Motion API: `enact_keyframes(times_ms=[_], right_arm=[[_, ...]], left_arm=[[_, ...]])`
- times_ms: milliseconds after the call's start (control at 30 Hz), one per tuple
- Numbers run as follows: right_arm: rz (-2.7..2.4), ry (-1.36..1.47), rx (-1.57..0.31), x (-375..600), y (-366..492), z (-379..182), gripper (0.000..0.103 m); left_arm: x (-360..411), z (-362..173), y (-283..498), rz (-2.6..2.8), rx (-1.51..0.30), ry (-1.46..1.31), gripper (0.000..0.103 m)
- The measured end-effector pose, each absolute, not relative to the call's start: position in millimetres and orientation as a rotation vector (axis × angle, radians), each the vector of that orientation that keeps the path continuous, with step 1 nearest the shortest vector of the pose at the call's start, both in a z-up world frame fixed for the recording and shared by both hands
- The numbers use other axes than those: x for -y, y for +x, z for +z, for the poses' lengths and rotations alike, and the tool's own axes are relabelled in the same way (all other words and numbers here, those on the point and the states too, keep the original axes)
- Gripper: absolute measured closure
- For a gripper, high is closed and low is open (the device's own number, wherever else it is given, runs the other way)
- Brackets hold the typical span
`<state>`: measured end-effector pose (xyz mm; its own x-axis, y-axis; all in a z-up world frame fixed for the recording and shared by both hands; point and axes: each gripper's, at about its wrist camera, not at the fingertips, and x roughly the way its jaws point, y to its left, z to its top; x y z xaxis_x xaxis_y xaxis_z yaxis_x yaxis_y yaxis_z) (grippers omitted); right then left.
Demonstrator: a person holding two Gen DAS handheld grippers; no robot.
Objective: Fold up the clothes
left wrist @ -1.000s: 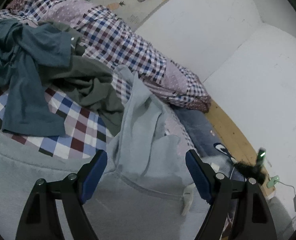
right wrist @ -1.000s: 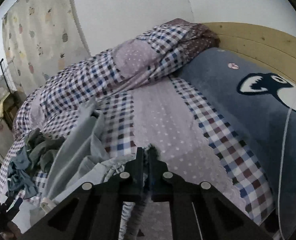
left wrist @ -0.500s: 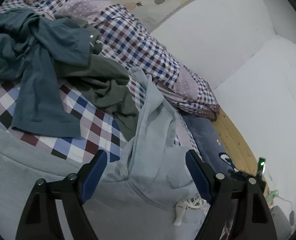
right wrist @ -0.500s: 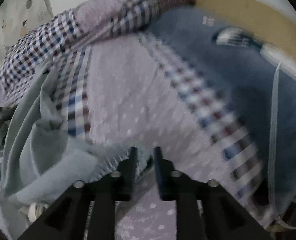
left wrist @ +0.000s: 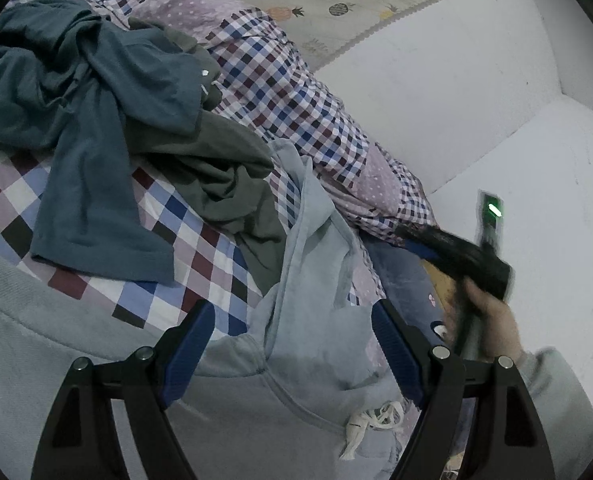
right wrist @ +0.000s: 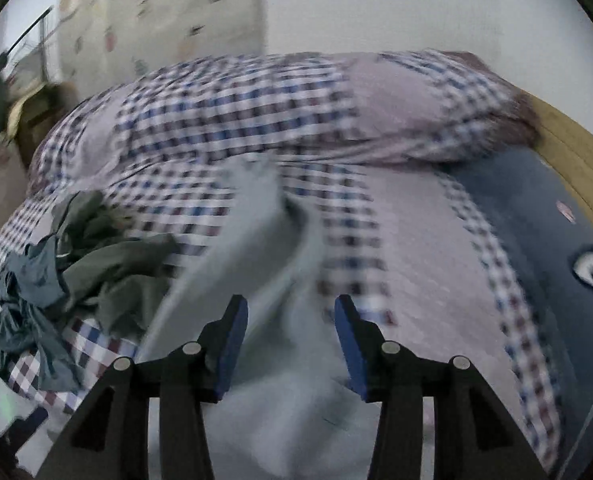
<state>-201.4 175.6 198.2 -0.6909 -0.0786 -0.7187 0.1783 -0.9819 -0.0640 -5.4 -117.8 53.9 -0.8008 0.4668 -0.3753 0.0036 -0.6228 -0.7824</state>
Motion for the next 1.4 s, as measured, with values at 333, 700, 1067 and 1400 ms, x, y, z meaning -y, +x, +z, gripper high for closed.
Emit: enact_keyframes(times_ms=[333, 700, 1067, 1400], right_arm=[[-2.671, 1.292, -0.503, -45, -306, 96, 0.055], [-2.711, 1.395, -0.963, -29, -365, 43, 0.096], [-2.267, 0.553, -0.738, 92, -173, 205, 0.097], [-1.749, 0.924, -0.964, 118, -105, 86, 0.089]], left_arm=[[137, 50, -6, 2.430, 1.286, -0.816, 0.020], [155, 49, -5, 2.429, 1.330, -0.800, 0.020], [234, 89, 44, 2.658, 1.528, -0.386, 0.020], [295, 55, 43, 2.641, 1.817, -0.550, 0.020]])
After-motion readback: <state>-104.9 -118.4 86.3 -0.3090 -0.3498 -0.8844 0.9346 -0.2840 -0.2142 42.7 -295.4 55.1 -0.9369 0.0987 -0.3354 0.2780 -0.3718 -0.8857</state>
